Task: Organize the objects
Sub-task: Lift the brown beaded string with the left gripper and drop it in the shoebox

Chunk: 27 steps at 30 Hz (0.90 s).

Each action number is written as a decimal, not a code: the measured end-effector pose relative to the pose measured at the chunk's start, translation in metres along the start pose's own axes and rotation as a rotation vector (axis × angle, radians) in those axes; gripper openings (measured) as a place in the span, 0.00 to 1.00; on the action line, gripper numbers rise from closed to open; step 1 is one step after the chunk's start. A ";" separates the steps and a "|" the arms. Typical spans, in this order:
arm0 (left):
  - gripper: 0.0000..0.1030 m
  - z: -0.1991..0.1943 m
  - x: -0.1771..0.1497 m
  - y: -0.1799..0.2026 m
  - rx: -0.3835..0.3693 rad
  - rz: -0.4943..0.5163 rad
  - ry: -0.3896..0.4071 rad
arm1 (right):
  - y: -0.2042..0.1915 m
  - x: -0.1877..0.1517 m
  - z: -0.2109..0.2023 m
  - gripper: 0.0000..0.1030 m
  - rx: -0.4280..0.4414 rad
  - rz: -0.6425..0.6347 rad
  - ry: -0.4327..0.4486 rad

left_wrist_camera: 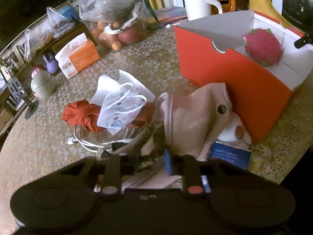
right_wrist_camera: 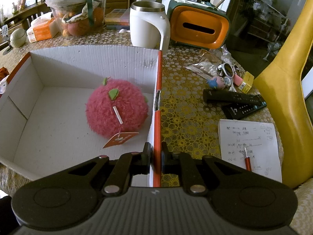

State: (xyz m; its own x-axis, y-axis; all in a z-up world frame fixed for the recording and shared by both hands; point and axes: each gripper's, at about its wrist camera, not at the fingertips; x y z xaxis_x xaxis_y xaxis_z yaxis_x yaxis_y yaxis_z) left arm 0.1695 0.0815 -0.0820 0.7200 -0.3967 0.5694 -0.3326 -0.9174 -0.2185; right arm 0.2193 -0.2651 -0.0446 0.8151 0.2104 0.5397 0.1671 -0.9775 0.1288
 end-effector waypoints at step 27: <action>0.06 -0.076 0.110 0.034 -0.208 -0.061 0.192 | 0.003 -0.001 -0.002 0.09 0.005 0.016 -0.001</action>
State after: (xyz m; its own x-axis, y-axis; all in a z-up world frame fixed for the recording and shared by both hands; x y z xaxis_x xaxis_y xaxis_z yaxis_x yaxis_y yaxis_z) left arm 0.1907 0.0089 0.0337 0.6207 -0.3091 0.7205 -0.4238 -0.9055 -0.0234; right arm 0.2178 -0.2680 -0.0432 0.8181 0.1949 0.5410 0.1570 -0.9808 0.1160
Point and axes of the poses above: each gripper's, at about its wrist camera, not at the fingertips, and z roughly the way its jaws point, y to its right, x to its top, and after that the axes turned 1 degree about -x, right-handed
